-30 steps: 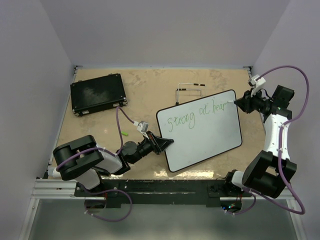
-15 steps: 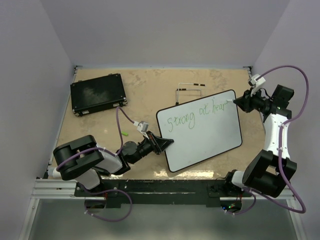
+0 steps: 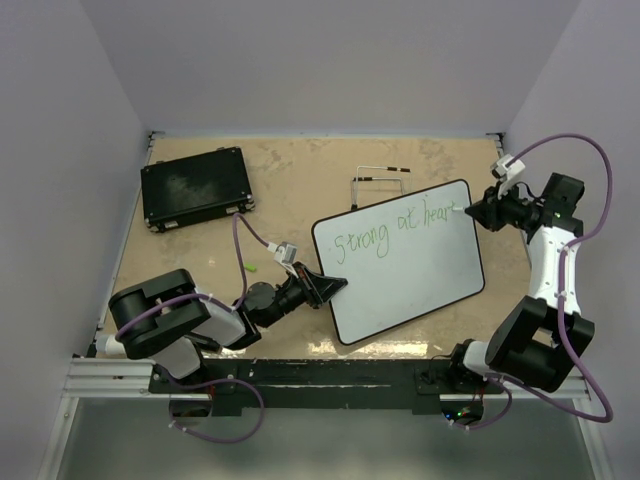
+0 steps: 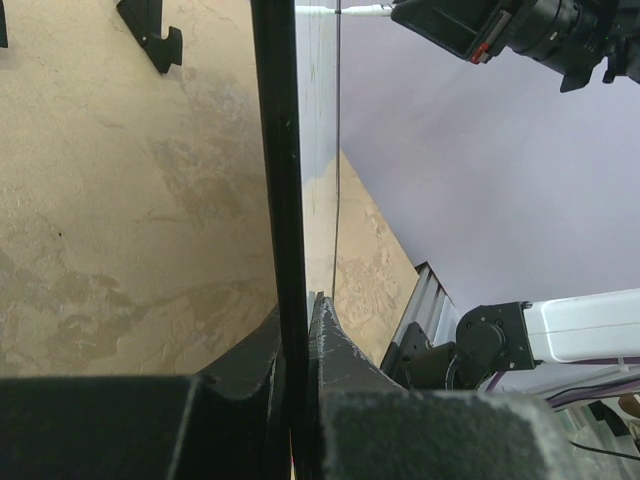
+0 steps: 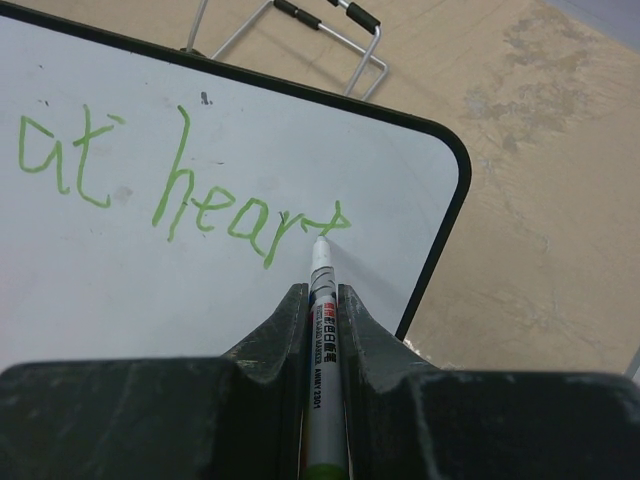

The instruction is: Write a sentence on the whiteboard

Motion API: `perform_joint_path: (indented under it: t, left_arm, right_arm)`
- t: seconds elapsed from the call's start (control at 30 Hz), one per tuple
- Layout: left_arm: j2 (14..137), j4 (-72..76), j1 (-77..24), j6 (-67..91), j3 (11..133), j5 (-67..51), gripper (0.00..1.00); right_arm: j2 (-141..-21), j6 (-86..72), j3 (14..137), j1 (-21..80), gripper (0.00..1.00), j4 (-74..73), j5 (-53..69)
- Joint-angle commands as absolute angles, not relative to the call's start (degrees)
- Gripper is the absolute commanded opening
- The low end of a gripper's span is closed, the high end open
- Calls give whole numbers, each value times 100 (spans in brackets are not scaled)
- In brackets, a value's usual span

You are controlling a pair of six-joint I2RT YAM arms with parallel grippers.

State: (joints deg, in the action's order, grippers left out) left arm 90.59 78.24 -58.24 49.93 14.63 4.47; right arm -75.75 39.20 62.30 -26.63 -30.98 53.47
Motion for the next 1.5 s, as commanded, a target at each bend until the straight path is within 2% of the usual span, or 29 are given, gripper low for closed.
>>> perform_joint_path:
  t: [0.0,0.33,0.7,1.13,1.47]
  left_arm:
    - [9272,8262,-5862,4034,1441,88,0]
    - [9237,8253,-5862,4043,1433,88,0]
    - [9246,8253,-5862,4078,1380,97,0]
    - [9176,8297,-5827,4236,1362,167,0]
    - [8965,8323,-5827,4315,1266,325,0]
  right_arm:
    - [-7550,4324,6223,-2654,0,-3515,5256]
    - [-7436,4255,6082,-2646,0,-3376,4773]
    - [-7313,3841,6591,-2654,0,-3199,4886]
    - [-6118,4104,6777,-2663,0,-4147,5624]
    - [-6108,5123,6846,-2584,0,-5501,6020]
